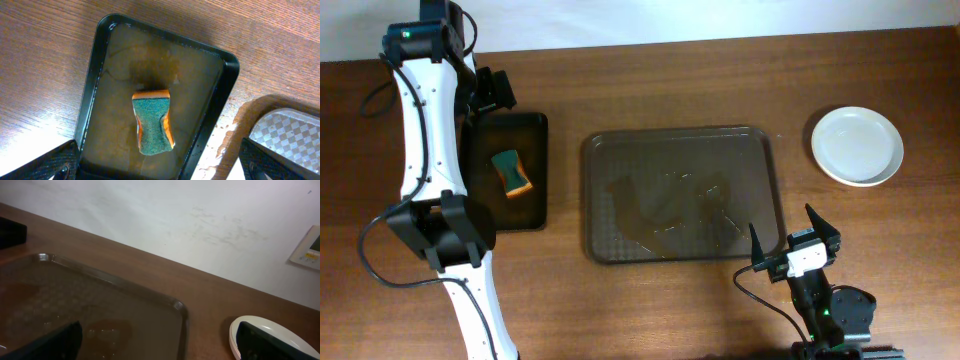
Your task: Clean dirty plates on tray and stack at the side
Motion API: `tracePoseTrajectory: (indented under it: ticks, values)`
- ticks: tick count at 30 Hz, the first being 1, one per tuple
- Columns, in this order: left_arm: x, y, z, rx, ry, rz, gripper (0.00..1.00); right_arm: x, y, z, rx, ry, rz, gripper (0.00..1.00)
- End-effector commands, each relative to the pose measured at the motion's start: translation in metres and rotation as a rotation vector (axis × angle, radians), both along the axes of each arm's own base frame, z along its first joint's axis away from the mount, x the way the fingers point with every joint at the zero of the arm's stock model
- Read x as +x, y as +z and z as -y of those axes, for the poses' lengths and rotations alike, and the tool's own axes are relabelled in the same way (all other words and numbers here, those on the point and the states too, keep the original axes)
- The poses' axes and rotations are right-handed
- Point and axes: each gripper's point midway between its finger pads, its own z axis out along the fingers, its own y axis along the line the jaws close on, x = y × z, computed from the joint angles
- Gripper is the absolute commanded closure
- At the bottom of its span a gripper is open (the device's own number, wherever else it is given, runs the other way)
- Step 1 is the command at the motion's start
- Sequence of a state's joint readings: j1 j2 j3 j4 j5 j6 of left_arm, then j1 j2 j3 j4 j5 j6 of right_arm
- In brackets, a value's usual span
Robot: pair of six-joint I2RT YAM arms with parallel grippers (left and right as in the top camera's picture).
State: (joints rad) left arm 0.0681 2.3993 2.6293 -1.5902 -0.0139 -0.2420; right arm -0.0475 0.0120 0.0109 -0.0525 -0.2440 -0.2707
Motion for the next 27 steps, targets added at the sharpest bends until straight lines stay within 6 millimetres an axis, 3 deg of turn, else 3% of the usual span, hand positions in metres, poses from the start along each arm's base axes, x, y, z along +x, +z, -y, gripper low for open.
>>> tracePoseTrajectory:
  ticks: [1, 3, 5, 7, 12, 27]
  values:
    - [0.000, 0.004, -0.003, -0.001, -0.002, 0.011, 0.00, 0.000, -0.003, 0.001, -0.006, -0.010, -0.004, 0.02]
    - [0.000, 0.004, -0.003, -0.001, -0.002, 0.011, 0.00, 0.000, -0.002, 0.001, 0.032, -0.013, -0.008, 0.02]
    - [0.000, 0.004, -0.003, -0.001, -0.002, 0.011, 0.00, 0.003, -0.001, 0.018, 0.244, -0.121, -0.035, 0.01]
    - [0.000, 0.004, -0.003, 0.000, -0.002, 0.011, 0.00, 0.003, -0.006, 0.026, 0.321, -0.174, -0.055, 0.02]
    - [0.000, 0.004, -0.003, -0.001, -0.002, 0.011, 0.00, 0.003, -0.008, 0.037, 0.298, -0.241, -0.051, 0.02]
    - [0.000, 0.004, -0.003, 0.000, -0.002, 0.011, 0.00, 0.003, -0.008, 0.037, 0.279, -0.239, -0.051, 0.02]
